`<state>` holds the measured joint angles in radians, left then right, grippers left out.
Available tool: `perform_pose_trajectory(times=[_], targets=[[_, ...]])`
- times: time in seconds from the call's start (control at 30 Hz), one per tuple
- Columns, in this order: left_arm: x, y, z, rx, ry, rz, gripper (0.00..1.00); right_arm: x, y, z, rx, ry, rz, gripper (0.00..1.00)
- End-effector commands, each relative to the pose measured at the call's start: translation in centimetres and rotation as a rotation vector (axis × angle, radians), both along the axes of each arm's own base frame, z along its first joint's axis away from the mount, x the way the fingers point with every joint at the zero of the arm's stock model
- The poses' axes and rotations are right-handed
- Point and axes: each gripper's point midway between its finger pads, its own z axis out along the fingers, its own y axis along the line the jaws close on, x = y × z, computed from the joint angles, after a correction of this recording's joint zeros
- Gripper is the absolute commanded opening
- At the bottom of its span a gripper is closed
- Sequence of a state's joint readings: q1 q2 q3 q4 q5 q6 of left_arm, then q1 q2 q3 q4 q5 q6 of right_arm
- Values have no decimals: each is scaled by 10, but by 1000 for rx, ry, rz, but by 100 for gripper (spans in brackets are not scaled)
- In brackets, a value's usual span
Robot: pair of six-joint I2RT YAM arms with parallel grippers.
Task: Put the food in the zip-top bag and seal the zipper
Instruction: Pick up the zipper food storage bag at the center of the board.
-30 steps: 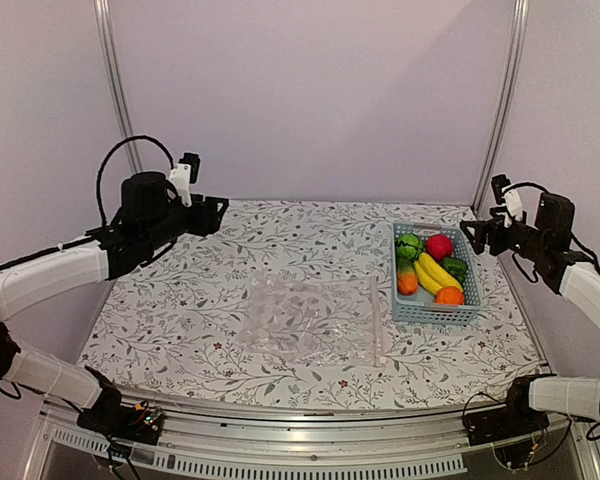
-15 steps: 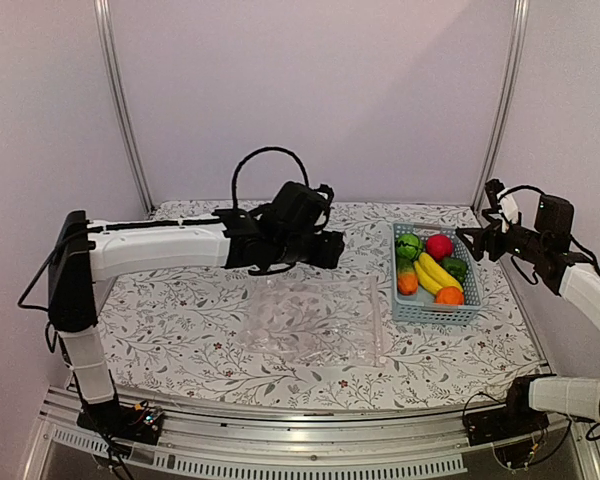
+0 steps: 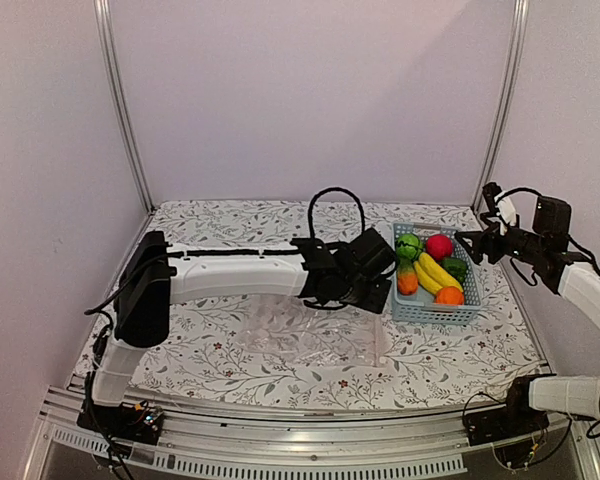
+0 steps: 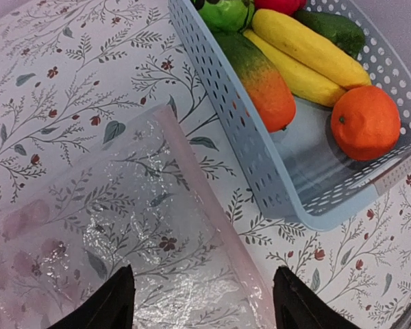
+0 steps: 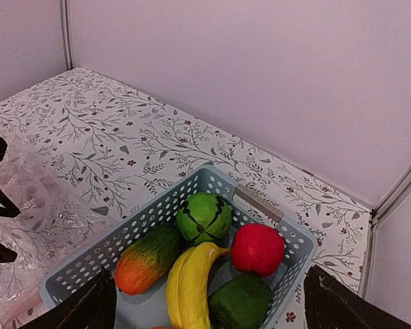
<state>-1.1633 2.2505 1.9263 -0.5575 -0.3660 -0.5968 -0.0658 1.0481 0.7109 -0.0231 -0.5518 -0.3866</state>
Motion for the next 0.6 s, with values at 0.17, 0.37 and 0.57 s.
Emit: perform_pose_trajectory(times=[0.17, 0.37, 0.57], targets=[[-25, -18, -31, 56, 54, -17, 69, 1, -1, -10, -8, 40, 4, 94], [-30, -19, -47, 95, 55, -16, 69, 2, -2, -12, -13, 44, -2, 94], [-33, -20, -68, 164, 64, -21, 66, 3, -3, -14, -19, 50, -2, 94]])
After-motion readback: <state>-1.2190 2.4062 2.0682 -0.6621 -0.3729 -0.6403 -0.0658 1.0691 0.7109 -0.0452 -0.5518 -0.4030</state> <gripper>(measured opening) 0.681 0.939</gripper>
